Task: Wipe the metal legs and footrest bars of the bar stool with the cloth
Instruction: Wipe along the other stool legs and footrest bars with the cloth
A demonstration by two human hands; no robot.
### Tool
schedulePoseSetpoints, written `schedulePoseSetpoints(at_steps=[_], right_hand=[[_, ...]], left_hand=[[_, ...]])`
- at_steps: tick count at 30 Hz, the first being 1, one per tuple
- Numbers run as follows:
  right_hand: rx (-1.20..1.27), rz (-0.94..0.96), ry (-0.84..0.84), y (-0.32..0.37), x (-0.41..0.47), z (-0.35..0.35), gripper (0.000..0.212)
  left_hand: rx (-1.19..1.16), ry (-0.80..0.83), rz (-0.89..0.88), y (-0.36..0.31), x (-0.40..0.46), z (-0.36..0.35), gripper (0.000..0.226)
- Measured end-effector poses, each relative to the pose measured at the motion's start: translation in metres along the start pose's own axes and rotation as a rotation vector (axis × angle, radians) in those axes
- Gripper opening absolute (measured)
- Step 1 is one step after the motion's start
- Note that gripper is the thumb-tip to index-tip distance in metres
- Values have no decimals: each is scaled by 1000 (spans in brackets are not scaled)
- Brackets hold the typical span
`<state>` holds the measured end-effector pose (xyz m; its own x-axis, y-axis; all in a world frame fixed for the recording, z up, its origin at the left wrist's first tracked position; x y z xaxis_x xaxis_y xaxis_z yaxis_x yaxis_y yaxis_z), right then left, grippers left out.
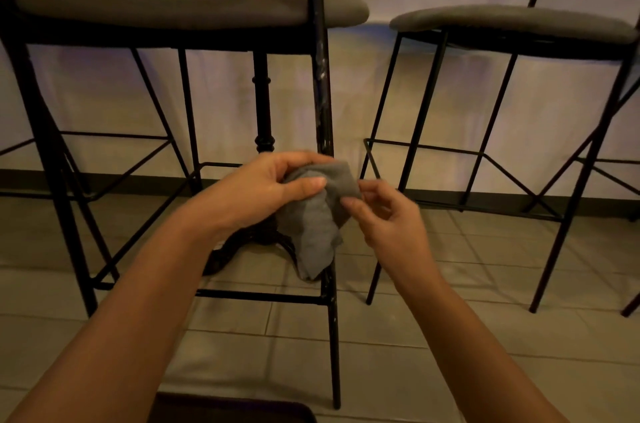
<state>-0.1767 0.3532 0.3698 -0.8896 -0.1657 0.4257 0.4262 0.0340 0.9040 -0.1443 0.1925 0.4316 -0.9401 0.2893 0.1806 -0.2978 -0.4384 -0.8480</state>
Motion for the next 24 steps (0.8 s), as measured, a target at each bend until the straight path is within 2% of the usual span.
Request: schedulePoseSetpoints(at_steps=[5, 12, 15, 18, 20, 24], right_hand=[[-16, 143, -180, 47, 31, 4, 4], [-42, 330, -352, 87, 97, -21, 7], [-8, 356, -395, 88, 106, -30, 19], [-74, 472, -399, 85, 101, -35, 25], [-160, 580, -357, 80, 95, -38, 23], [-318, 634, -264, 71, 95, -44, 46]], left_hand=[[-18, -372, -147, -23, 14, 9, 27], [-34, -868, -245, -31, 45, 24, 28], [-68, -948, -251, -28, 53, 25, 26], [-66, -983, -242, -22, 60, 25, 19], [-79, -988, -255, -17, 62, 24, 16], [-137, -978, -236, -1, 62, 19, 21]])
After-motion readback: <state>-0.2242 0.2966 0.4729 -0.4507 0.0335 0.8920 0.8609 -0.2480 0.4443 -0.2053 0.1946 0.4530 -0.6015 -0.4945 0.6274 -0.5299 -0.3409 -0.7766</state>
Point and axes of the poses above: each hand's wrist, its own x-axis towards the middle knuckle, its own z-axis out of the back of the hand, y = z × x, the point moved 3 cm from there along x, towards the middle knuckle, and after that the axes turned 7 degrees about x, right-handed, at the moved point
